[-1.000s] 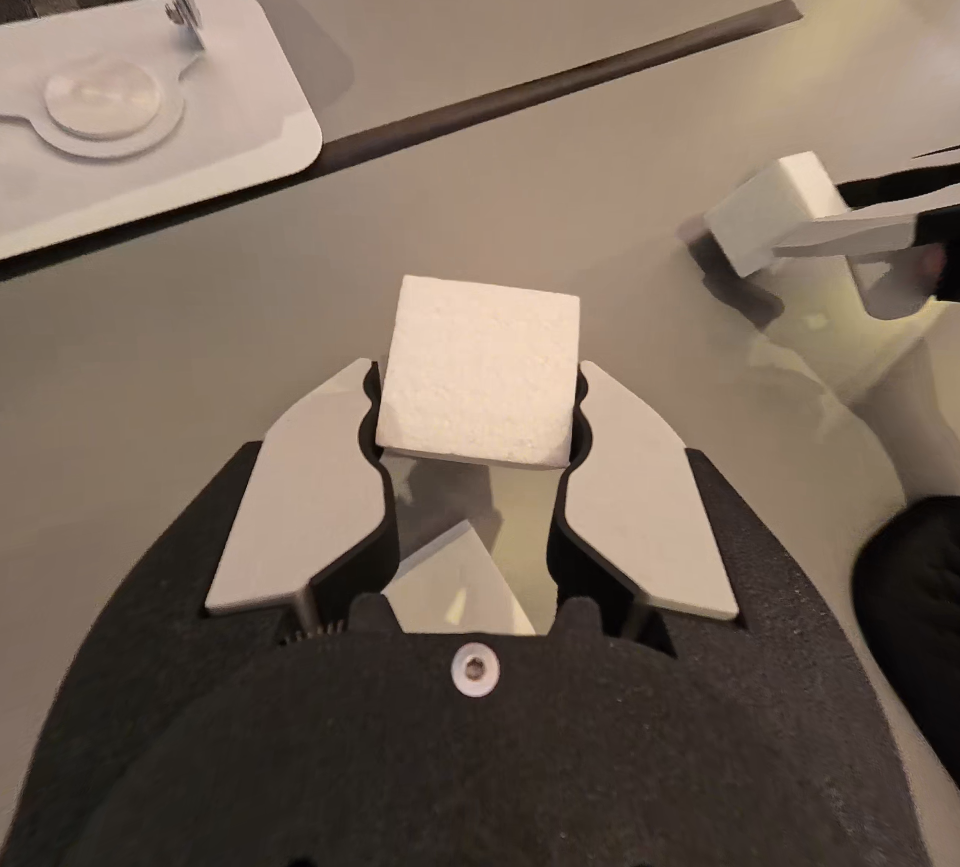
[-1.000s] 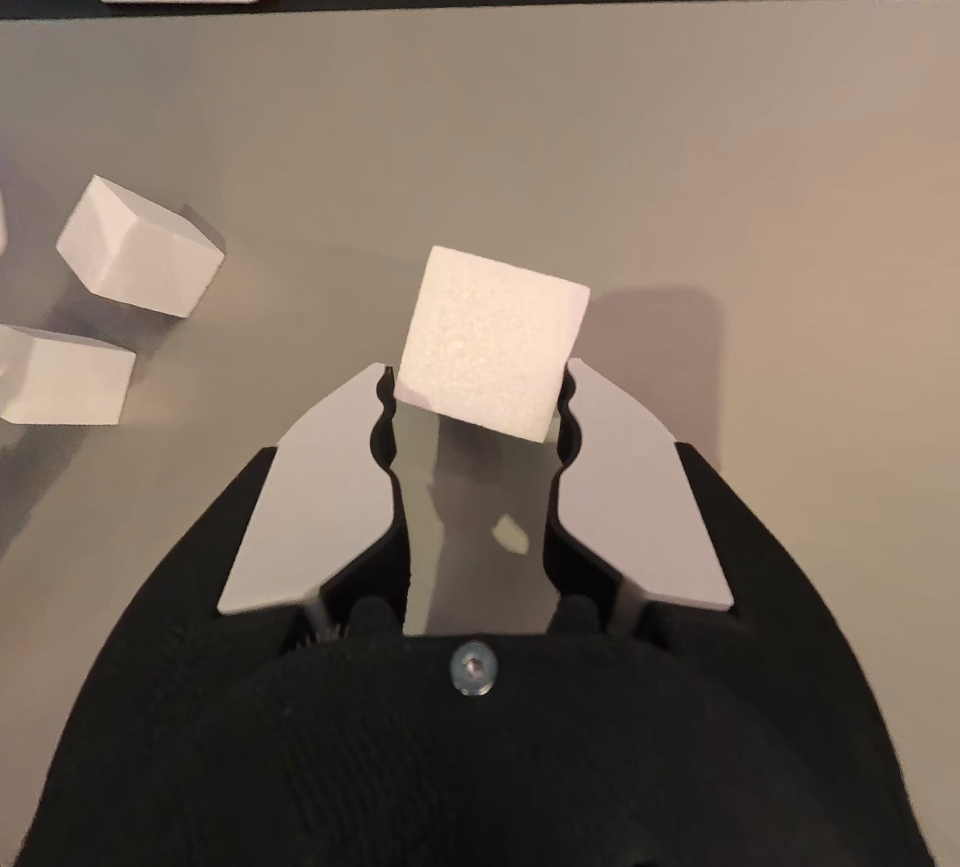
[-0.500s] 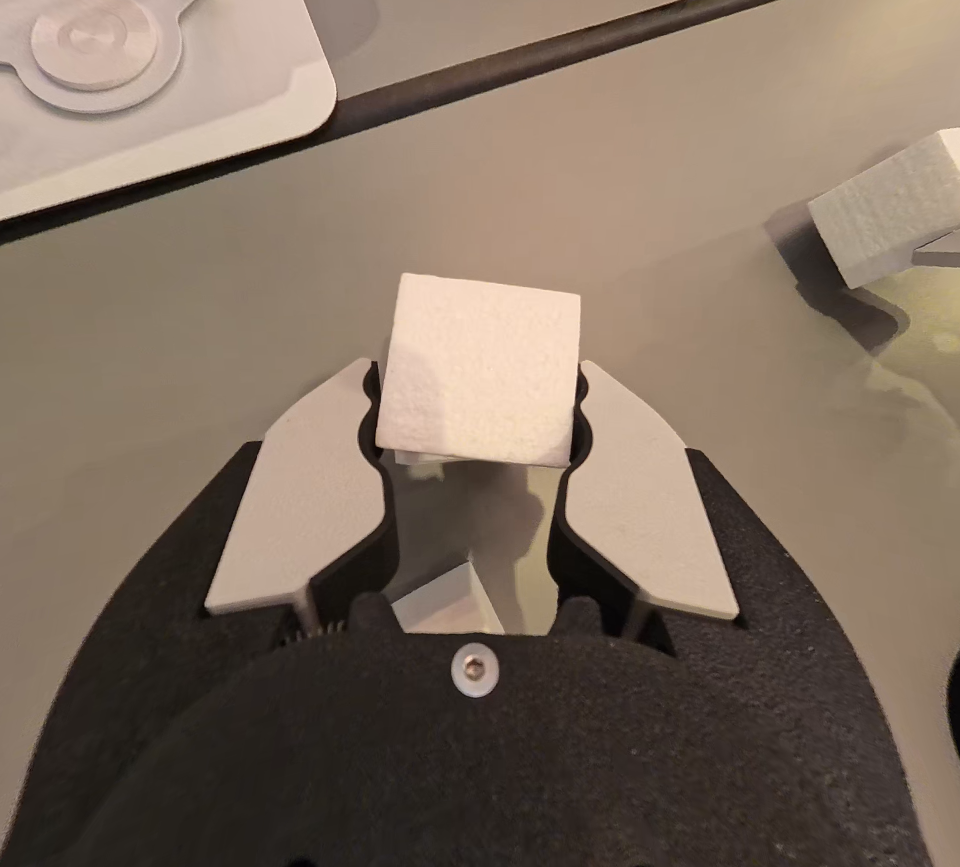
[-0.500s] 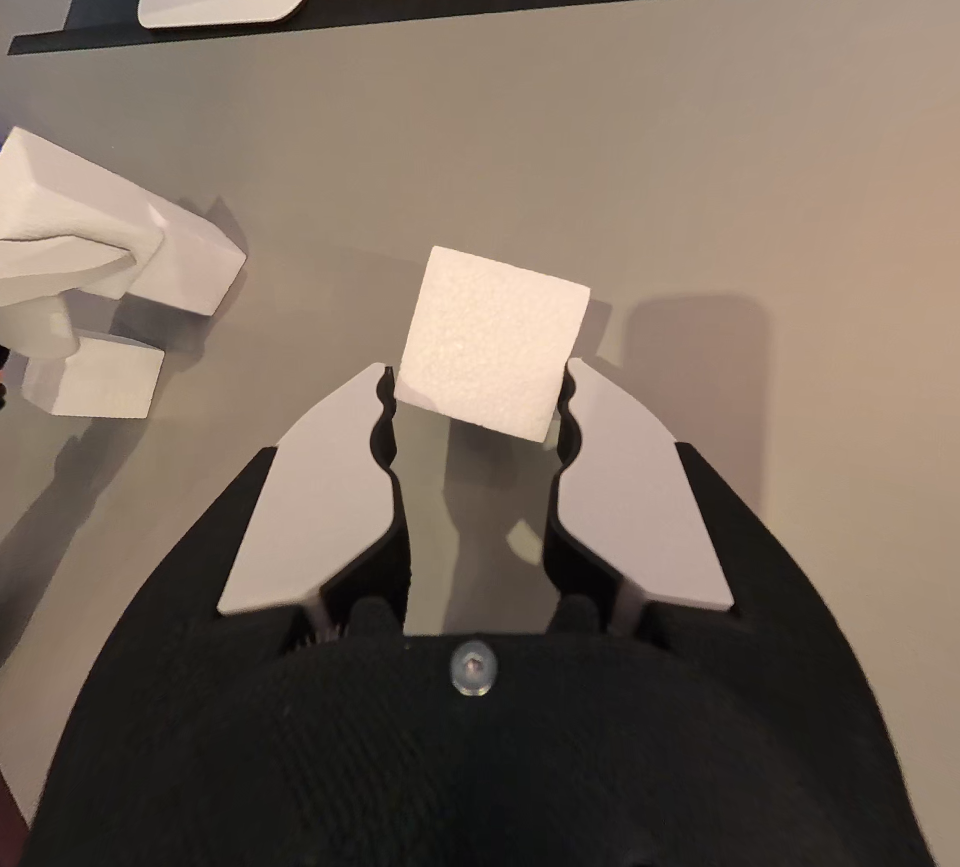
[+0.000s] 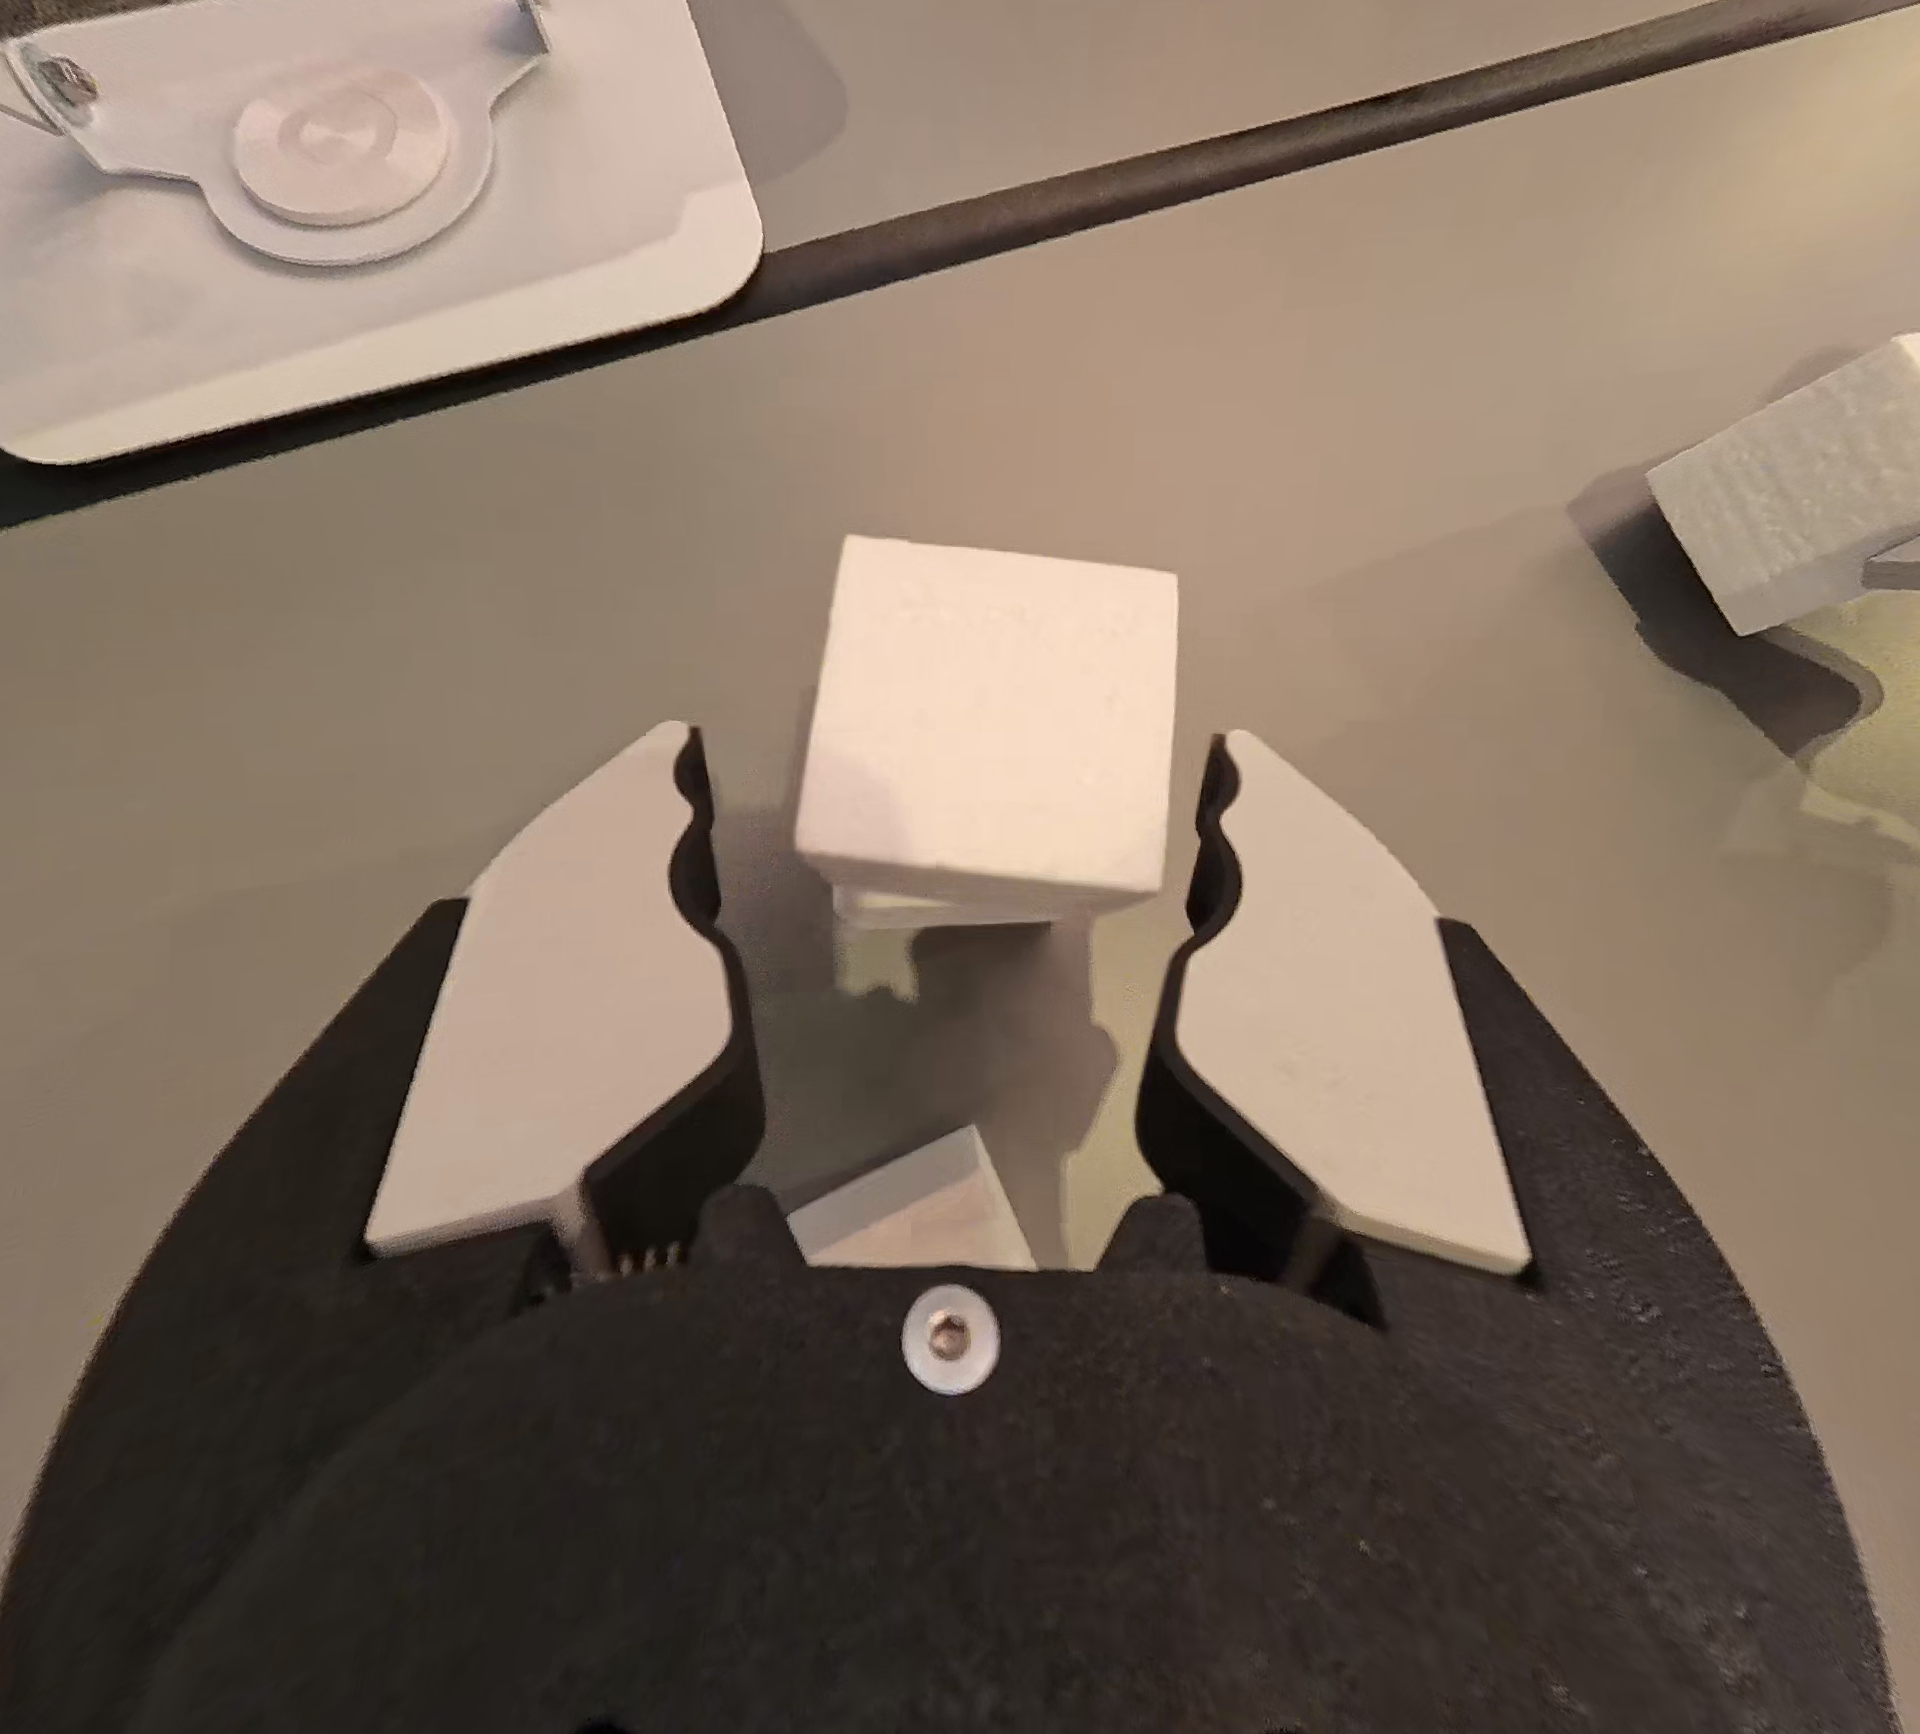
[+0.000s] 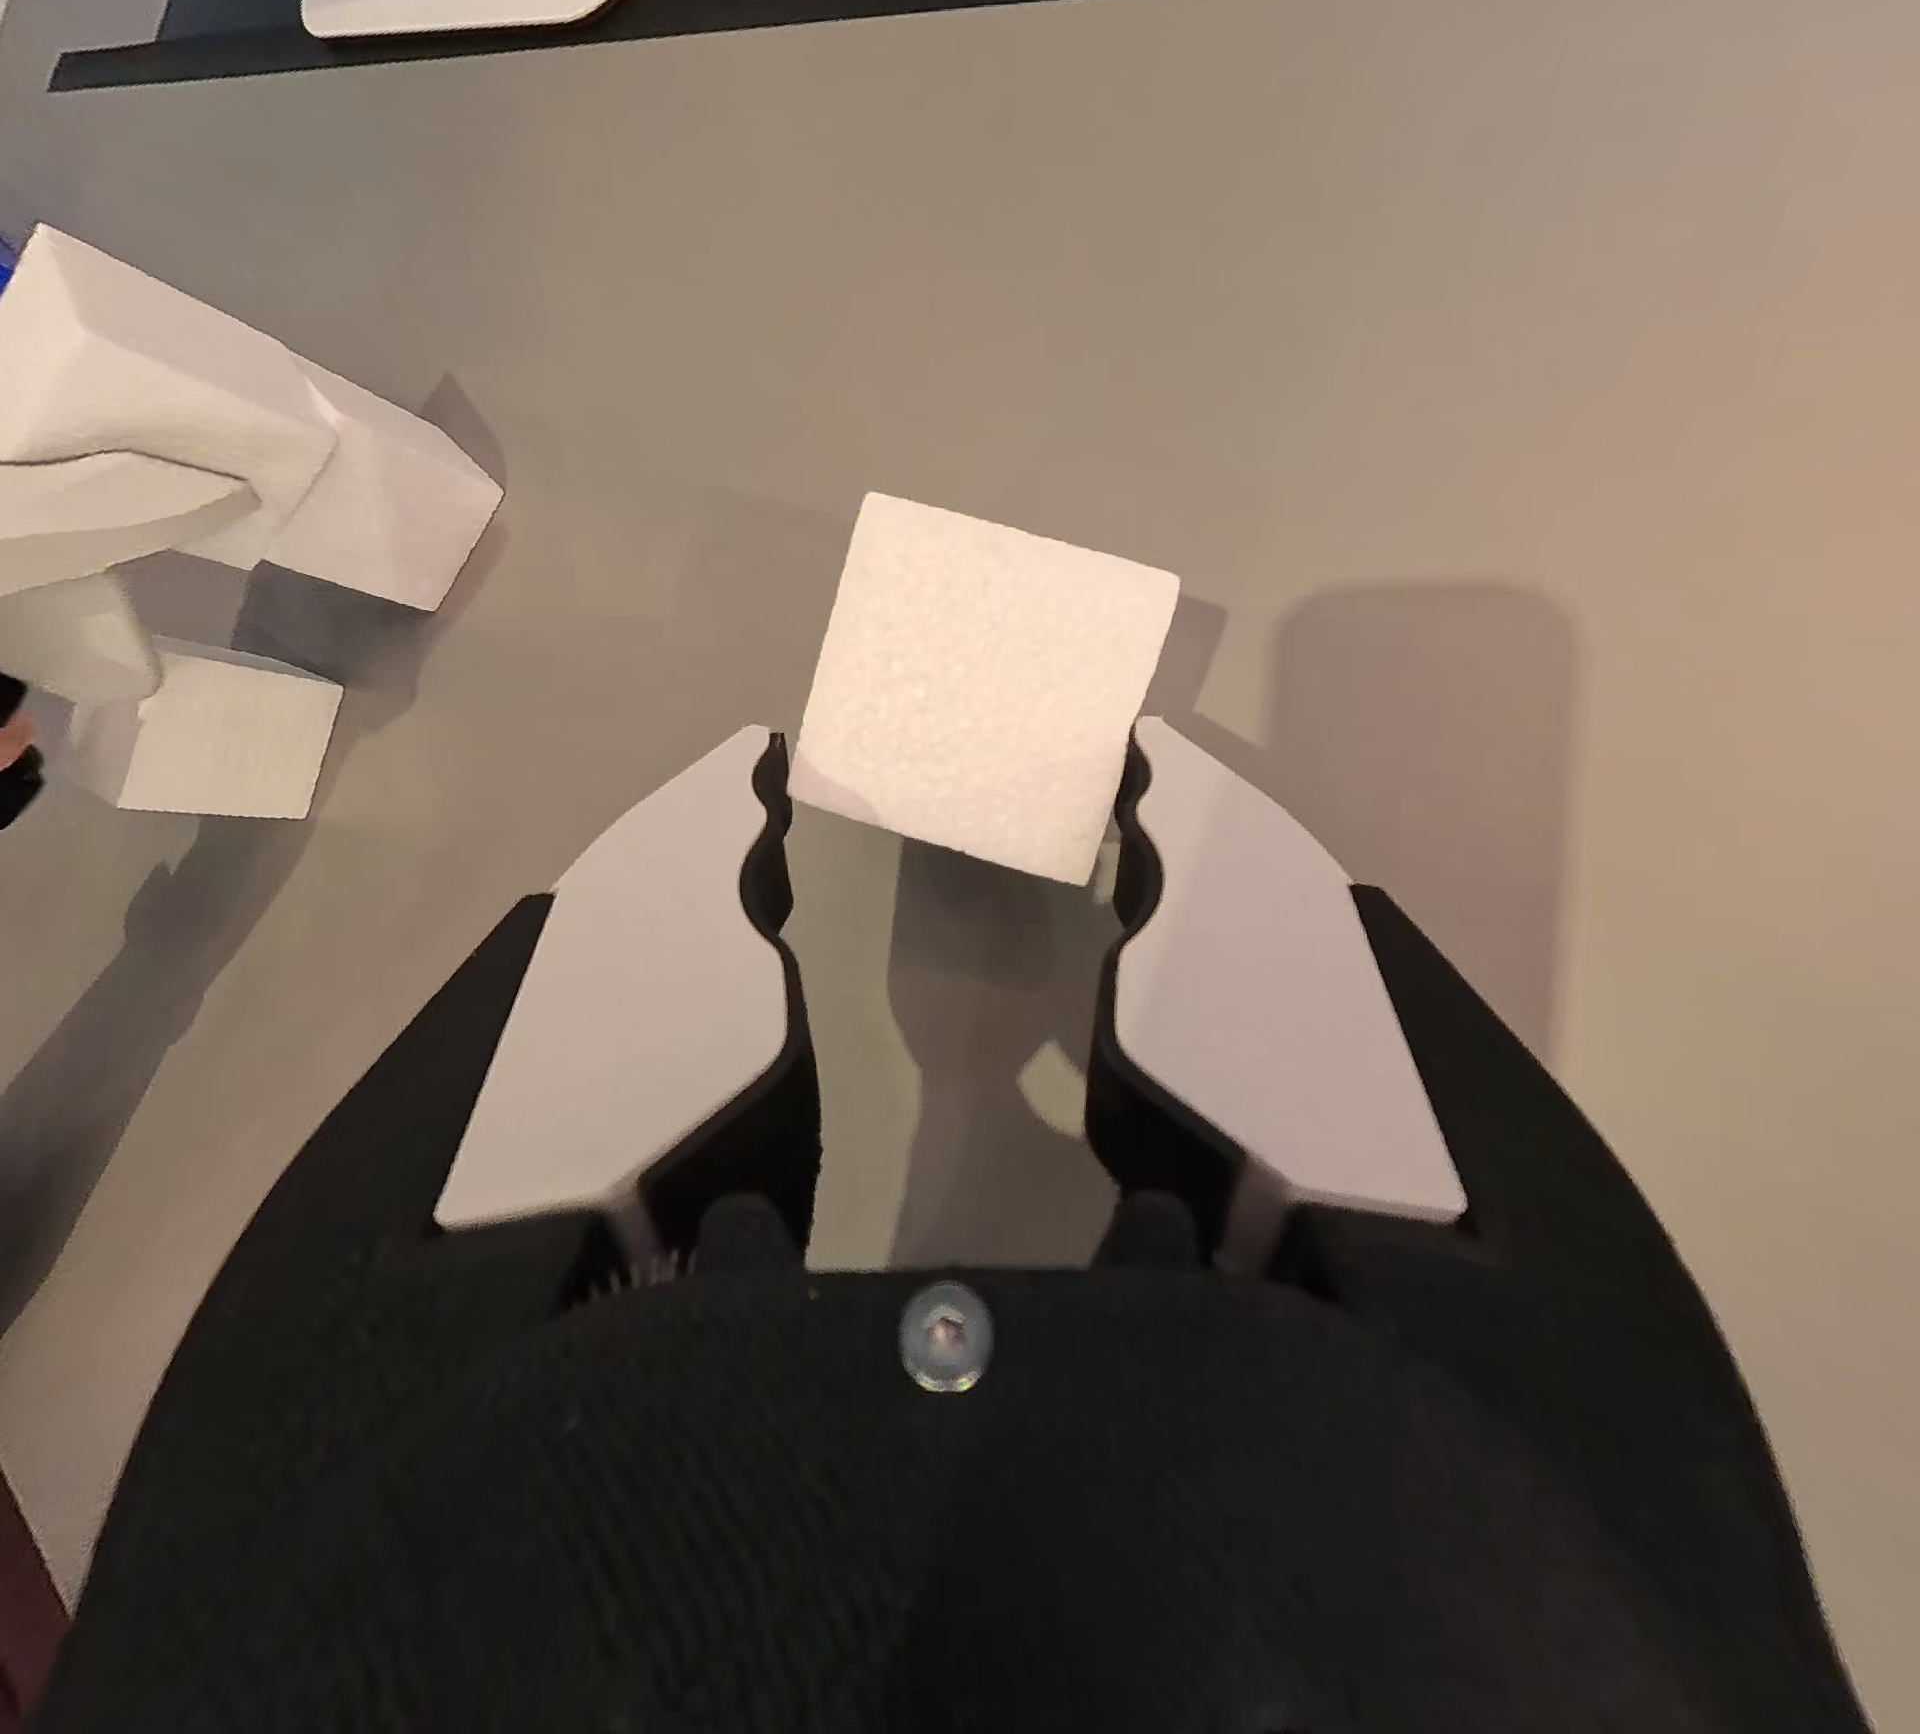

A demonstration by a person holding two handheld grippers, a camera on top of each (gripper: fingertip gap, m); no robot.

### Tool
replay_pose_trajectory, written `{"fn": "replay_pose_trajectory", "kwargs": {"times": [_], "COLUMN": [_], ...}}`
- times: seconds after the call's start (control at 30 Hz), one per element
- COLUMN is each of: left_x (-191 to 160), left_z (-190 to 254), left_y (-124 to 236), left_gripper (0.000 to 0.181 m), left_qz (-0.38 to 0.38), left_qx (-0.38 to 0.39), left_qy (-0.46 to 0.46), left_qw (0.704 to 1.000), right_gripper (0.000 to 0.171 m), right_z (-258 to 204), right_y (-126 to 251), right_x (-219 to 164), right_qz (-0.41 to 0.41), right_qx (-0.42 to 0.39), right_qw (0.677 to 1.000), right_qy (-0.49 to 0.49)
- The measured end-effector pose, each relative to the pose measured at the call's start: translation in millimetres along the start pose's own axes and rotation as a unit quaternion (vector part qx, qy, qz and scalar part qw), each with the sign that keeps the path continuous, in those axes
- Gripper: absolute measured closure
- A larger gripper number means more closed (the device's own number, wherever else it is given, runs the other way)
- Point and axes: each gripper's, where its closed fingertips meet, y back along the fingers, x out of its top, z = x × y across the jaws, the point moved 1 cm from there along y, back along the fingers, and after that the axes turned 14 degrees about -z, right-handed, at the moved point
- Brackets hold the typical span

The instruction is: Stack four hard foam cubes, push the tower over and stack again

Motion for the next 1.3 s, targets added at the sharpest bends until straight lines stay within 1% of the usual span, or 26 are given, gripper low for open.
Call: {"fn": "replay_pose_trajectory", "kwargs": {"times": [0.1,0.17,0.23,0.3,0.37,0.47,0.53,0.63,0.67,0.73,0.77,0.83,0.93,1.0,1.07,1.17,1.3], "left_x": [-6,-12,-24,-46,-67,-90,-94,-101,-102,-106,-107,-109,-110,-106,-101,-98,-94], "left_z": [3,3,3,8,8,1,-4,-4,-6,-1,0,2,5,3,-2,-15,-32], "left_y": [23,43,60,71,69,51,41,31,27,25,23,21,30,41,50,59,65], "left_gripper": [0.085,0.086,0.082,0.082,0.080,0.074,0.075,0.080,0.081,0.091,0.092,0.114,0.115,0.115,0.115,0.115,0.115], "left_qz": [0.025,0.040,0.031,0.015,0.012,0.016,0.042,0.043,0.044,0.043,0.041,0.036,0.036,0.053,0.073,0.087,0.092], "left_qx": [-0.041,-0.078,-0.112,-0.166,-0.204,-0.213,-0.201,-0.235,-0.238,-0.263,-0.264,-0.257,-0.268,-0.263,-0.252,-0.248,-0.247], "left_qy": [-0.008,-0.034,-0.092,-0.157,-0.208,-0.259,-0.287,-0.299,-0.293,-0.297,-0.301,-0.319,-0.317,-0.312,-0.312,-0.301,-0.279], "left_qw": [0.999,0.996,0.989,0.973,0.957,0.942,0.936,0.924,0.925,0.917,0.915,0.911,0.909,0.911,0.913,0.917,0.923], "right_gripper": [0.110,0.110,0.110,0.110,0.110,0.110,0.110,0.110,0.110,0.110,0.110,0.110,0.110,0.110,0.110,0.110,0.110], "right_z": [0,0,-1,-3,-4,-7,-12,-20,-27,-49,-64,-101,-161,-198,-223,-239,-244], "right_y": [1,3,5,6,5,4,4,7,10,22,30,47,59,49,33,13,-10], "right_x": [1,2,3,5,7,10,11,15,18,28,32,40,54,56,61,70,74], "right_qz": [0.004,0.007,0.011,0.016,0.016,0.019,0.021,0.029,0.037,0.057,0.066,0.080,0.096,0.045,-0.019,-0.094,-0.166], "right_qx": [0.000,0.003,0.003,0.002,-0.001,0.001,0.009,0.019,0.027,0.052,0.067,0.089,0.094,0.105,0.104,0.079,0.037], "right_qw": [1.000,1.000,1.000,1.000,1.000,1.000,0.999,0.999,0.998,0.994,0.990,0.982,0.968,0.956,0.941,0.919,0.893], "right_qy": [0.003,0.004,0.006,0.010,0.015,0.022,0.027,0.040,0.049,0.081,0.103,0.143,0.210,0.269,0.322,0.374,0.416]}}
